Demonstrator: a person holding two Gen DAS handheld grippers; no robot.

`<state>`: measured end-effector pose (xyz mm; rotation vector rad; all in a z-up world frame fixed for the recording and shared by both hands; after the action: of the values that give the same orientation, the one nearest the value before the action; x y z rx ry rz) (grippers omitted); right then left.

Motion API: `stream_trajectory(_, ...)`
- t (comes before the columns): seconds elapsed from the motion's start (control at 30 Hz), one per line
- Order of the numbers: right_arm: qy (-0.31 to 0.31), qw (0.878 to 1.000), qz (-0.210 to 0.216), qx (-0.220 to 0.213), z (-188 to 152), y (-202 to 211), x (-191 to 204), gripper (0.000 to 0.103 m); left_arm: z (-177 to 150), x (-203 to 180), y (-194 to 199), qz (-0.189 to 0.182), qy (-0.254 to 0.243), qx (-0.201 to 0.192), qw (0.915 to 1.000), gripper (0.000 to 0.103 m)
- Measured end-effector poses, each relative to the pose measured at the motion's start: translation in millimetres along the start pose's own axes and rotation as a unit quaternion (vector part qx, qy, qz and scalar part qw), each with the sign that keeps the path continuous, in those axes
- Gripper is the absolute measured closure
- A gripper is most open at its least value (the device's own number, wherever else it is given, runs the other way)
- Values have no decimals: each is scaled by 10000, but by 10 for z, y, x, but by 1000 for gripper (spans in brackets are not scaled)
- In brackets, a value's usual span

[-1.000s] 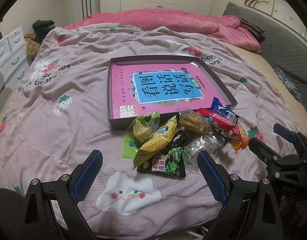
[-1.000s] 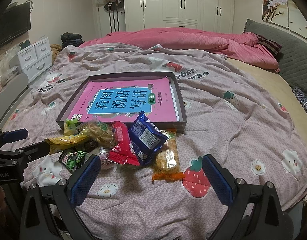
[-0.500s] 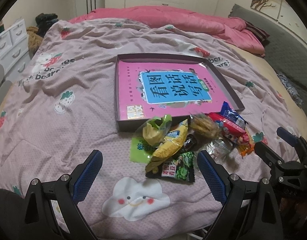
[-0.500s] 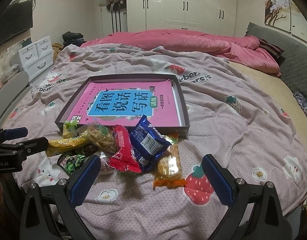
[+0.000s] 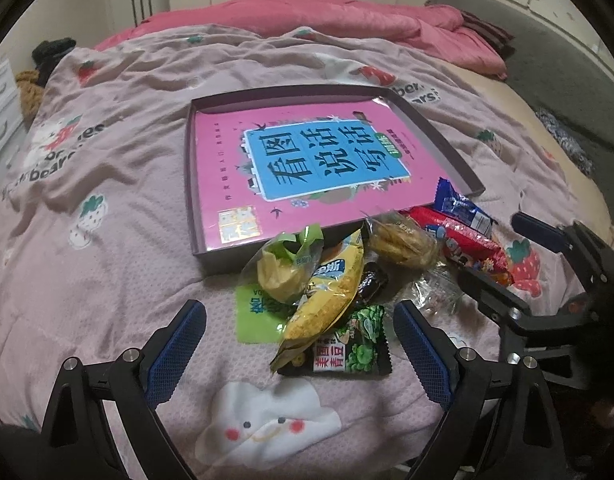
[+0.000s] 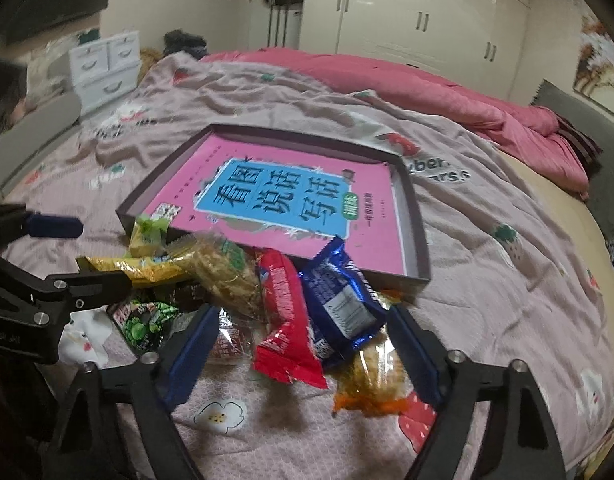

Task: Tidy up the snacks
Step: 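Grasp the yellow snack stick with the left tool while the right tool grasps the red sausage stick, then lift the yellow stick with the left tool while the right tool lifts the red stick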

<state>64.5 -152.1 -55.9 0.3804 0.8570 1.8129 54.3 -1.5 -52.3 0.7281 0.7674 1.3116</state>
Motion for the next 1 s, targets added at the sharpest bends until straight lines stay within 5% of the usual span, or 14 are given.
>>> stream_trajectory(0.2, 194, 9996, 134, 131, -9, -130, 32, 46, 27, -50, -109, -56, -215, 103, 9997, 29)
stream_trajectory(0.33, 239, 9992, 261, 205, -11, -195, 44, 56, 18, -87, -176, -260, -267, 244, 9990, 52)
stream_trajectory(0.53, 220, 9972, 638, 315, -15, -272, 56, 72, -5, -111, -332, -373, -221, 531, 9976, 62)
stream_trajectory(0.73, 39, 9957, 875, 305, -27, -270, 7, 74, 14, -105, -374, -723, -126, 547, 9958, 86)
stream_trajectory(1.0, -298, 9938, 1053, 196, -23, -198, -134, 76, 42, -129, -242, -1065, -91, 335, 9937, 87)
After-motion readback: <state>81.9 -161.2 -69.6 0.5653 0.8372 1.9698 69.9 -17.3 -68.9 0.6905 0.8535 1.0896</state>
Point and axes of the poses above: each gripper's, at about its wrist camera, not at the fingertips, and y roughly against the way its jaws point, x to its left, z to its top, the point moved 2 cm from there along -y, roughly the way its jaws point, and after that the axes turned 2 degrees about -x, right-handed, at the moved point
